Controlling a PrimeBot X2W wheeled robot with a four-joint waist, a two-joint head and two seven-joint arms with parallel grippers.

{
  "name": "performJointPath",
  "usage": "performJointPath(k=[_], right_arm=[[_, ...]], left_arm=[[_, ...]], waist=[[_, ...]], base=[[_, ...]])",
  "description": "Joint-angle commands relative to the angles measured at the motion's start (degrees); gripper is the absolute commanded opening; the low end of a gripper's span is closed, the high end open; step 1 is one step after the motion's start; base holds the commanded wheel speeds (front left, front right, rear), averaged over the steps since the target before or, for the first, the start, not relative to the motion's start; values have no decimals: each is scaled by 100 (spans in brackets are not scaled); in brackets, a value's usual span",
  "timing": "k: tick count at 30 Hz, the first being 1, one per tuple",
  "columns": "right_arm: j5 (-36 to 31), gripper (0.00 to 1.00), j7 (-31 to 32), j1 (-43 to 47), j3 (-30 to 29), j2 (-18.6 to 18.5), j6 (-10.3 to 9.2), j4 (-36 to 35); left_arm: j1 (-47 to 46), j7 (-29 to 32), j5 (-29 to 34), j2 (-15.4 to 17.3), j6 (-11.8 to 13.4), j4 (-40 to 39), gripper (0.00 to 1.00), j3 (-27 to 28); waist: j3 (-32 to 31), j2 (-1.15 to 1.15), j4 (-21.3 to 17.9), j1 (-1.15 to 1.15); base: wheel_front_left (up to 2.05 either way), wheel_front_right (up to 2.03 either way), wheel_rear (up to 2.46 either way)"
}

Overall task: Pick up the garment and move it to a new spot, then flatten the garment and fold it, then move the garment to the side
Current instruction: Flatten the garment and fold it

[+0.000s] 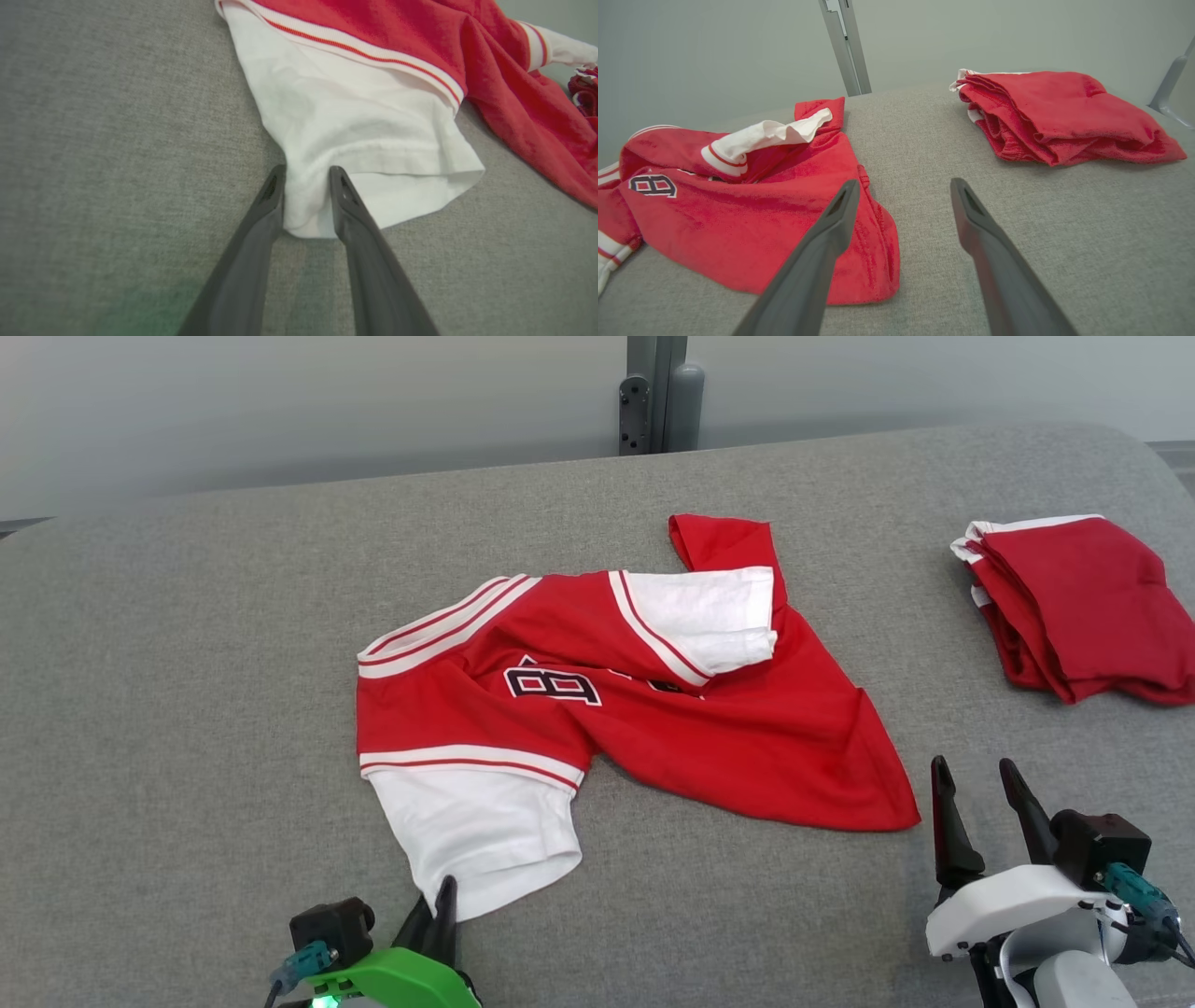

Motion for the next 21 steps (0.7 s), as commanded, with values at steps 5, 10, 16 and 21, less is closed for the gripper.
performJointPath(k=[5,10,16,21], right_arm=[[169,100,114,-203,31,-9,-2,624],[346,100,192,-353,109,-12,-2,1204],[423,46,184,-520,184,-11,-2,1675],[567,0,170,-629,280,-5,-2,1861]], left_arm=[[-158,-195,-16,-17,-20,35,0,13],[-151,-339,-7,48,52,-60,0,82],[-93,-413,-41,103,107,-199,0,131],[-103,-469,-61,118,110,-286,0,156]], waist=[[88,0,103,0],[127,0,250,0],[152,0,369,0],[147,0,390,0]], base=[[0,0,0],[0,0,0],[0,0,0],[0,0,0]])
